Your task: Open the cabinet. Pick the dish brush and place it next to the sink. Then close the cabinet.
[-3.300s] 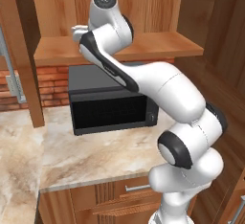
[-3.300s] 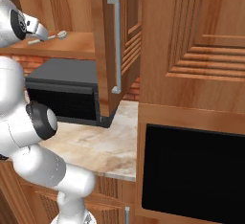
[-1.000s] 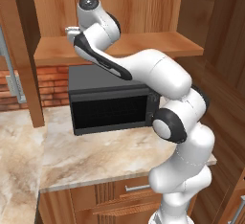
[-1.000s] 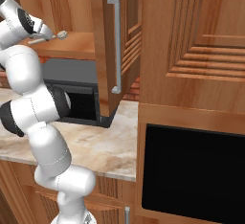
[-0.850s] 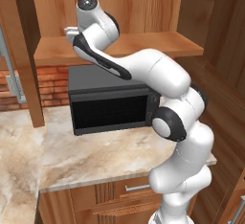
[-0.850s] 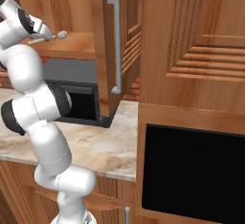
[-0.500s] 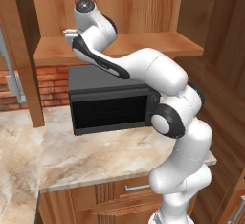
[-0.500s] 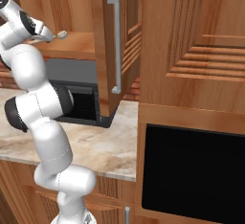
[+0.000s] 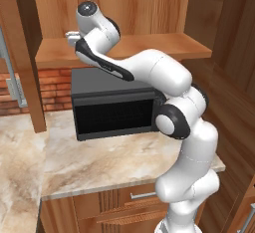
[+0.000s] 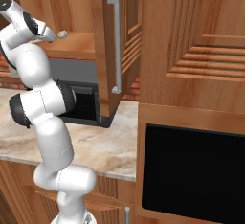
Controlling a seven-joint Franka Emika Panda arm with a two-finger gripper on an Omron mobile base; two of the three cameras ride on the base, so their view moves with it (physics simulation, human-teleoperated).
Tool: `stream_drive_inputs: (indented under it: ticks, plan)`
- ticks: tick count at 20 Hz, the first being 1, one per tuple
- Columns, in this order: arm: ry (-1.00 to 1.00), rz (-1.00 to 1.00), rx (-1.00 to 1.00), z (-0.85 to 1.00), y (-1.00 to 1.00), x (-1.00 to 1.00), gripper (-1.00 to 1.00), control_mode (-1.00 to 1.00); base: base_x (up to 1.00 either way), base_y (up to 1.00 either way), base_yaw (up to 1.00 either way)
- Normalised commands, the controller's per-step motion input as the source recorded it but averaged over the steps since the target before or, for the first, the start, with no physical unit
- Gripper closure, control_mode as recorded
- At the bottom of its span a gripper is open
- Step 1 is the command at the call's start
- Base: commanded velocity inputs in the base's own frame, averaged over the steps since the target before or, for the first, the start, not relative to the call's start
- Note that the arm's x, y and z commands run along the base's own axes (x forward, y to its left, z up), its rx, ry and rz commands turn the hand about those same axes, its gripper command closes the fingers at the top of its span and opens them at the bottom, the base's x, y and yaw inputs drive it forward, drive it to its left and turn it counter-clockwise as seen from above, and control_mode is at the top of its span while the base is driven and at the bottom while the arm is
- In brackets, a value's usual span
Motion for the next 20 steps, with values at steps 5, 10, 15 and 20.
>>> stream_drive_inputs:
  ticks: [5,10,15,20]
  plan:
    - [0.02,0.00,-0.01,-0.02,0.00,0.03,-1.00,-1.00,0.00,0.00,0.00]
    - [0.00,0.00,0.00,0.00,0.00,0.00,1.00,-1.00,0.00,0.00,0.00]
    - [0.02,0.00,0.00,0.00,0.00,0.00,1.00,-1.00,0.00,0.00,0.00]
    - [0.04,0.00,0.00,-0.01,-0.04,-0.01,1.00,-1.00,0.00,0.00,0.00]
